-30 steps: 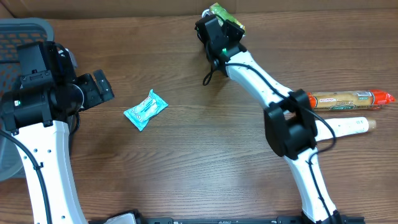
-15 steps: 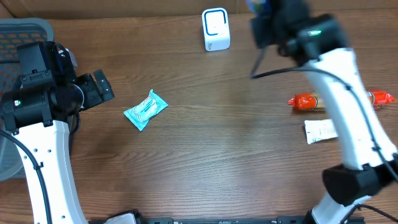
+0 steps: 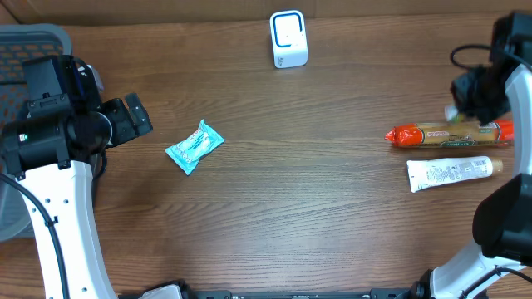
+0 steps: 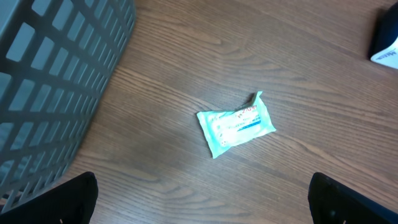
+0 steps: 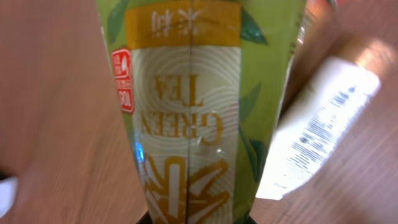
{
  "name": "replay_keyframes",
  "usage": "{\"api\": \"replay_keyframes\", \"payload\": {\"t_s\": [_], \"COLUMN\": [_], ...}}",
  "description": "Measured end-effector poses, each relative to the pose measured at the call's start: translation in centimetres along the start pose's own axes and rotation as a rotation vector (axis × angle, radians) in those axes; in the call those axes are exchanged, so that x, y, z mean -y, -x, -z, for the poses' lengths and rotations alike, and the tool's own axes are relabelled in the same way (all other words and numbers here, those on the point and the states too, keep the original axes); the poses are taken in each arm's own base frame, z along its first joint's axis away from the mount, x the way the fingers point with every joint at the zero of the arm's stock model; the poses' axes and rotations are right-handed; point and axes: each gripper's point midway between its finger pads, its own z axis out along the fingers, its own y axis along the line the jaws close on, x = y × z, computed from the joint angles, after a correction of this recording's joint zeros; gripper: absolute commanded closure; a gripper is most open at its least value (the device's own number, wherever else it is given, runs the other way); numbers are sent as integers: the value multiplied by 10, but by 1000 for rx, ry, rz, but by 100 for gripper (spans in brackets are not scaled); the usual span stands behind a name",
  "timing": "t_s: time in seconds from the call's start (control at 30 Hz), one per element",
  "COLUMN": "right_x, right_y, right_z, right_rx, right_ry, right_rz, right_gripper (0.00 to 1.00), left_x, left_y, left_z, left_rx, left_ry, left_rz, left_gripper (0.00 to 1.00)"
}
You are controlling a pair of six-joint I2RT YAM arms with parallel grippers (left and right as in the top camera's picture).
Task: Scan the item barcode
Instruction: 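Carry the pouch right and lay it beside the spaghetti pack, then move the right gripper to the tissue wipes pack and grasp it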
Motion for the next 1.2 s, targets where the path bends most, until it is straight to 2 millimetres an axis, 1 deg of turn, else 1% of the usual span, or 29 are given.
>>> {"api": "replay_keyframes", "payload": {"t_s": [0.07,0.17,0.2,0.27,0.4,0.47,0.5,0.57,0.63,0.77,0.8,0.83,0.87,0.9,0.97,1.03,1.17,1.2], "right_x": [15,28,33,36,40,41,42,43,45,46,45,45,44,42,30,13,-35,-51], "right_y": [-4,-12,-15,-18,-17,-17,-16,-17,-19,-23,-24,-25,-27,-29,-36,-46,-74,-85], "right_z": [-24,-52,-60,-67,-70,-70,-70,-69,-69,-69,-68,-67,-66,-63,-51,-32,15,27], "right_rx": [-12,-23,-30,-30,-21,-19,-16,-20,-30,-55,-59,-69,-75,-82,-92,-95,-55,-39], "right_ry": [-52,-91,-105,-114,-130,-135,-138,-143,-151,-150,-147,-145,-141,-133,-86,-32,97,146], "right_rz": [-61,-102,-113,-123,-129,-113,-94,-63,-32,27,41,64,87,126,229,339,575,650], "right_gripper": [96,96,96,96,84,72,64,41,30,28,26,23,5,0,0,0,0,0], "left_x": [0,0,0,0,0,0,0,0,0,0,0,0,0,0,0,0,0,0], "left_y": [0,0,0,0,0,0,0,0,0,0,0,0,0,0,0,0,0,0], "left_z": [0,0,0,0,0,0,0,0,0,0,0,0,0,0,0,0,0,0], "left_rx": [1,0,0,0,0,0,0,0,0,0,0,0,0,0,0,-1,0,-1], "left_ry": [0,0,0,0,0,0,0,0,0,0,0,0,0,0,0,0,0,0], "left_rz": [0,0,0,0,0,0,0,0,0,0,0,0,0,0,0,0,0,0], "left_gripper": [1,0,0,1,0,0,0,0,0,0,0,0,1,0,1,0,0,0]}}
